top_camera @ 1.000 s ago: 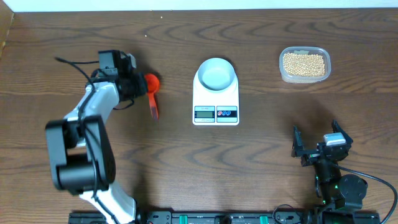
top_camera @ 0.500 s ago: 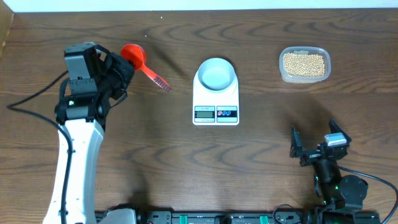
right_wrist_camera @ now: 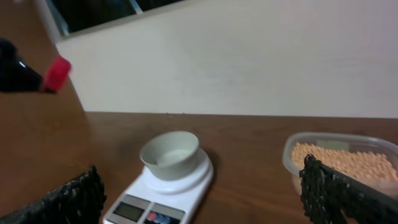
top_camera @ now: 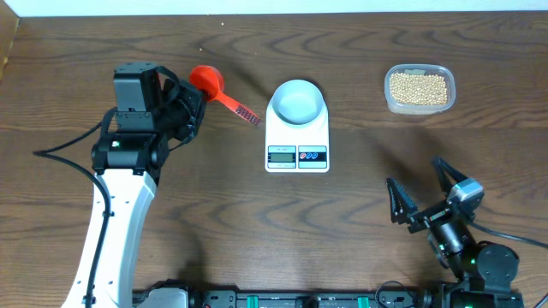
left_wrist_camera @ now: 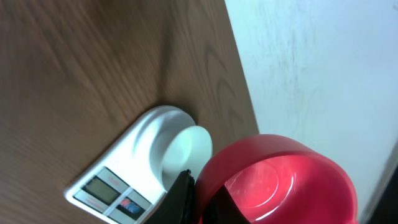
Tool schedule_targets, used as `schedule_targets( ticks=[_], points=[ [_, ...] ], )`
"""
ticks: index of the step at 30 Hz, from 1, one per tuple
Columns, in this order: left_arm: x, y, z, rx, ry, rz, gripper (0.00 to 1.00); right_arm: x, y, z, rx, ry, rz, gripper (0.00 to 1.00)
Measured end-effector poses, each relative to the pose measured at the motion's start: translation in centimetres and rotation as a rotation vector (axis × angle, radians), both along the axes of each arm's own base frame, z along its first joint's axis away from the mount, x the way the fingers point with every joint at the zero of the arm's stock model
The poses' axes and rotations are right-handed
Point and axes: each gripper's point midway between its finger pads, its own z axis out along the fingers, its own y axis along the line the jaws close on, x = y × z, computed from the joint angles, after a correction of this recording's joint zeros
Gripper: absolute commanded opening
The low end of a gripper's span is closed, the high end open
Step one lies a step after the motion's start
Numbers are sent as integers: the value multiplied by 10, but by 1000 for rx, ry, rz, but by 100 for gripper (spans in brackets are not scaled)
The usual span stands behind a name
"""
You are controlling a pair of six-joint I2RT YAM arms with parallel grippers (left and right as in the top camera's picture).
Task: Scoop item into bowl and weigh 50g on scale
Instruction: 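Lift the red scoop with the left gripper toward the scale, then move the right gripper to the scoop handle and grasp it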
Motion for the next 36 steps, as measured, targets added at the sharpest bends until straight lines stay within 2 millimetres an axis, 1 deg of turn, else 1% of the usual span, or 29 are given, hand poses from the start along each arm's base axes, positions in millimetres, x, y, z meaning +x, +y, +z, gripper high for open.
schedule_targets(
  ticks=[1,4,10,13,15,16,17,18,20,22,23,25,27,31,33,34,36],
  points=[
    [0,-2,0,-15,7,7,7,2,3,11,12,14,21,99],
    [-2,-8,0,-37,19,10,7,10,9,31,34,62,70,99],
    [-4,-21,0,-44,21,-17,7,37,25,58,65,173,216,99],
    [-6,-28,0,-45,22,-36,7,60,37,76,118,259,338,99],
    [-7,-31,0,-51,26,-40,7,72,42,80,166,321,396,99],
    [-7,-34,0,-57,29,-40,7,84,45,84,207,370,432,99],
    [-8,-37,0,-68,36,-36,7,90,46,84,228,398,444,99],
    [-8,-39,-1,-75,42,-31,7,101,50,82,264,446,468,99],
    [-8,-44,-5,-93,65,-10,7,113,60,76,303,502,508,99],
    [-7,-50,-12,-101,93,20,7,122,84,69,330,534,588,99],
    [-7,-53,-16,-104,108,31,8,123,97,69,339,534,630,99],
    [-7,-59,-22,-111,132,51,7,122,115,69,357,550,674,99],
    [-7,-67,-29,-120,158,61,7,120,132,64,398,614,694,99],
    [-9,-82,-43,-133,209,73,7,120,149,57,433,670,681,99],
    [-10,-89,-48,-136,227,73,7,118,157,52,439,699,686,99],
    [-11,-92,-50,-137,237,74,7,115,162,47,441,732,688,99],
    [-12,-96,-54,-143,253,78,7,112,167,38,435,774,685,95]
  ],
)
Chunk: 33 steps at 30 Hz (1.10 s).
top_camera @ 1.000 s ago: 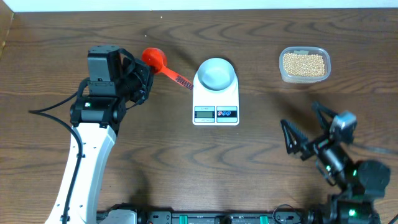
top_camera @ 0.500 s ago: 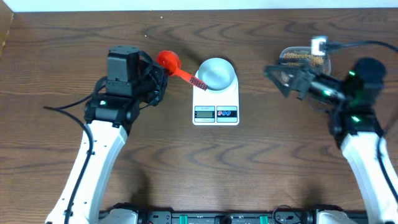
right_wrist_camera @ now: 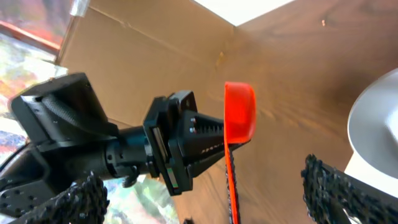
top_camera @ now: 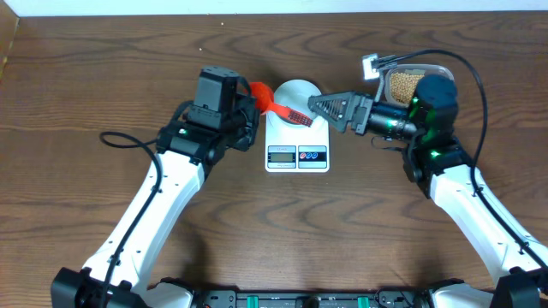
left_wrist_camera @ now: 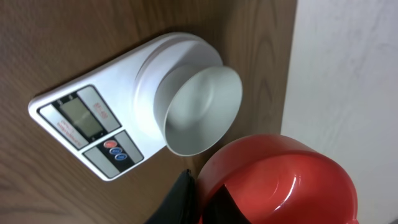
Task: Scoop item into bowl and weigh 50g on scale
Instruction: 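Move the right gripper to the scoop handle and grasp it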
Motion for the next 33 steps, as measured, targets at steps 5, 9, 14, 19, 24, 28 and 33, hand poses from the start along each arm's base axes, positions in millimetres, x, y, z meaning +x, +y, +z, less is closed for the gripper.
schedule_targets(
  ticks=[5,9,14,19,24,28,33],
  points=[
    [-1,-6,-6,-12,28,12,7,-7,7,-22,-64,35,23,88],
    [0,-6,-14,-10,50,21,7,-12,15,-24,-81,6,40,81],
    [0,-6,-17,-11,60,25,7,-18,28,-28,-101,15,44,74],
    [0,-6,-17,-11,60,25,7,-19,36,-32,-116,33,24,72],
    [0,-6,-17,-11,59,25,7,-18,38,-38,-134,59,-9,58],
    [0,-6,-17,-11,60,25,7,-19,43,-40,-141,67,-20,56],
    [0,-7,-17,-12,60,24,7,-19,49,-42,-156,63,-39,54]
  ],
)
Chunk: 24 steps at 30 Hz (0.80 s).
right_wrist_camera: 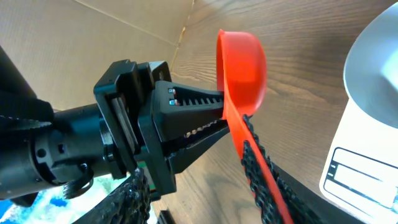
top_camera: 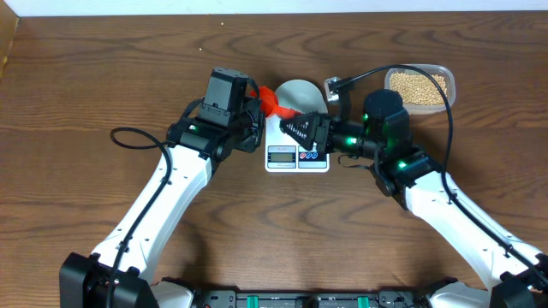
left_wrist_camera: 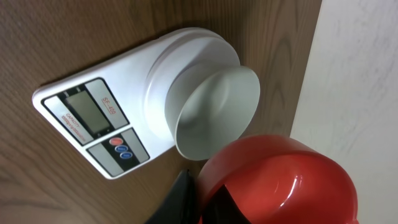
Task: Scoop item into bowl and weigh 50g on scale
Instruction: 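Move the right gripper to the scoop handle and grasp it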
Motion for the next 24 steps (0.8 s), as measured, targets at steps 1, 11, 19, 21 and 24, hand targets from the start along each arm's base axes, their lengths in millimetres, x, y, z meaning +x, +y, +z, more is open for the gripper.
schedule_targets(
  ticks=[1,11,19,21,24],
  points=[
    [0,-1,0,-4,2,-4,7,1,0,0,-4,-2,-7,53],
    [-16,-9,-5,-45,70,-53,7,3,-2,-6,-27,3,-29,38],
    [-27,-6,-13,-31,128,-55,7,4,-3,-7,-39,-12,-29,25],
    [-27,-7,-13,-32,129,-56,7,3,-3,-8,-42,-8,-29,24],
    [-28,-7,-13,-34,131,-58,7,2,-4,-11,-49,5,-29,24]
  ],
)
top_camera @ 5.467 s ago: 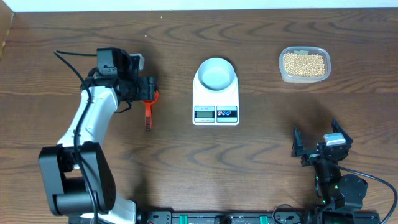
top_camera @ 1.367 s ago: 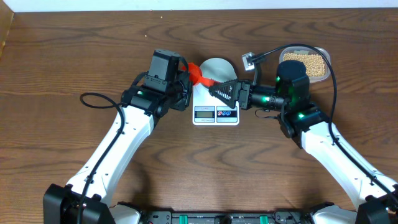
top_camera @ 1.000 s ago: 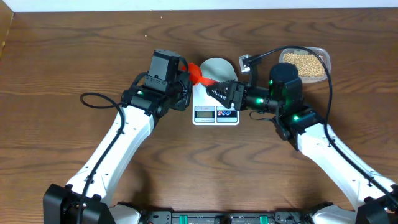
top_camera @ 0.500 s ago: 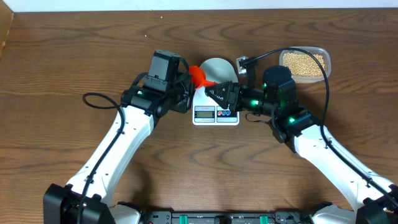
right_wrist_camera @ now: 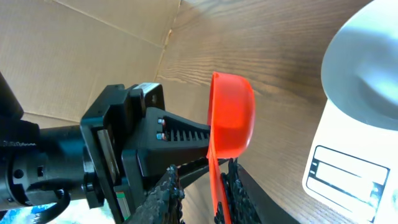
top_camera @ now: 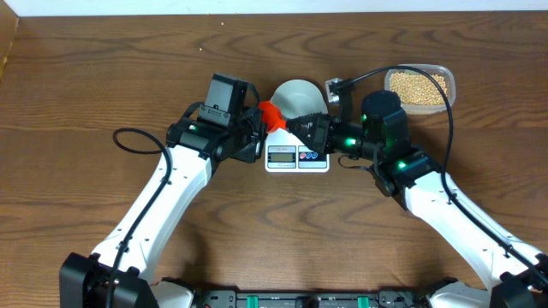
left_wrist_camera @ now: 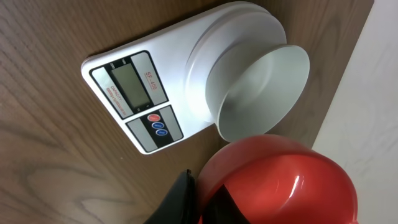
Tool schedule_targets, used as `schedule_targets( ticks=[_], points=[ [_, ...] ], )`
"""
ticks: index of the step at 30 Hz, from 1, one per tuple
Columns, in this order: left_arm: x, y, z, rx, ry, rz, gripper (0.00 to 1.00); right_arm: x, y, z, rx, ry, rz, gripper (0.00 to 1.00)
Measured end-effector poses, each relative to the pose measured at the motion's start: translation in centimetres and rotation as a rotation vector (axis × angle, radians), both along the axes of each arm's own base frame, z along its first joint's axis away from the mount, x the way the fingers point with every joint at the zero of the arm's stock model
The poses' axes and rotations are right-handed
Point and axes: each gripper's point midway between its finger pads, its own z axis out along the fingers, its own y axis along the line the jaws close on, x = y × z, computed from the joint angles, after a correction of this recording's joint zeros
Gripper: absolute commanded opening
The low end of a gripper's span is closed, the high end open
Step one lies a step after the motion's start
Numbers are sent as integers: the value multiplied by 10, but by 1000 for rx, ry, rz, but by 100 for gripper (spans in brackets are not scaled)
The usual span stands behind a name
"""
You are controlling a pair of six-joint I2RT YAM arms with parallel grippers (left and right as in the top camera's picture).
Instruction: Scoop item into bowl and weigh 50g on scale
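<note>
A red scoop [top_camera: 270, 114] is held just left of the white scale [top_camera: 297, 156], my left gripper [top_camera: 251, 130] shut on its handle. Its cup [left_wrist_camera: 280, 180] fills the bottom of the left wrist view, and no contents show in it. My right gripper [right_wrist_camera: 202, 186] straddles the handle [right_wrist_camera: 217, 180]. One finger [right_wrist_camera: 239, 193] lies against the handle, the other finger [right_wrist_camera: 168, 193] stands apart from it. An empty white bowl [top_camera: 298, 96] sits on the scale. A clear tub of tan beans [top_camera: 418, 85] stands at the far right.
Both arms meet over the table's middle, just in front of the scale's display and buttons [left_wrist_camera: 140, 102]. A cable [top_camera: 402, 73] loops from the right arm near the bean tub. A cardboard wall [right_wrist_camera: 74, 56] borders the table's left side.
My right gripper's fingers have drawn much closer together around the scoop handle. The scoop and my left gripper sit slightly nearer the scale's front left corner.
My left gripper held the scoop at the far left while my right gripper rested open at the near right. Then both arms had come to the scale, the right open facing the scoop. Then it straddled the handle wide open, and now it stands narrower.
</note>
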Motion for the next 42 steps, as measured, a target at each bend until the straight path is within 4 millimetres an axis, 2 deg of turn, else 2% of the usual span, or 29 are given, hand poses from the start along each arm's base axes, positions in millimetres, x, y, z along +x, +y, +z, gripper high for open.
schedule_targets(
  ticks=[19,31,34,41,42],
  points=[
    [-1,-2,0,-2,0,-5,7,-2,-1,-5,-16,18,3,22],
    [-3,-6,0,-6,2,-17,7,-2,-1,-6,-18,14,4,10],
    [-3,-6,0,-6,1,-17,7,-2,-1,-6,-22,12,6,1],
    [-3,-6,0,-6,1,-16,8,-3,-2,-7,-26,16,4,1],
    [-3,-6,0,-6,1,-16,15,-3,-2,-8,-26,17,4,1]
  ],
)
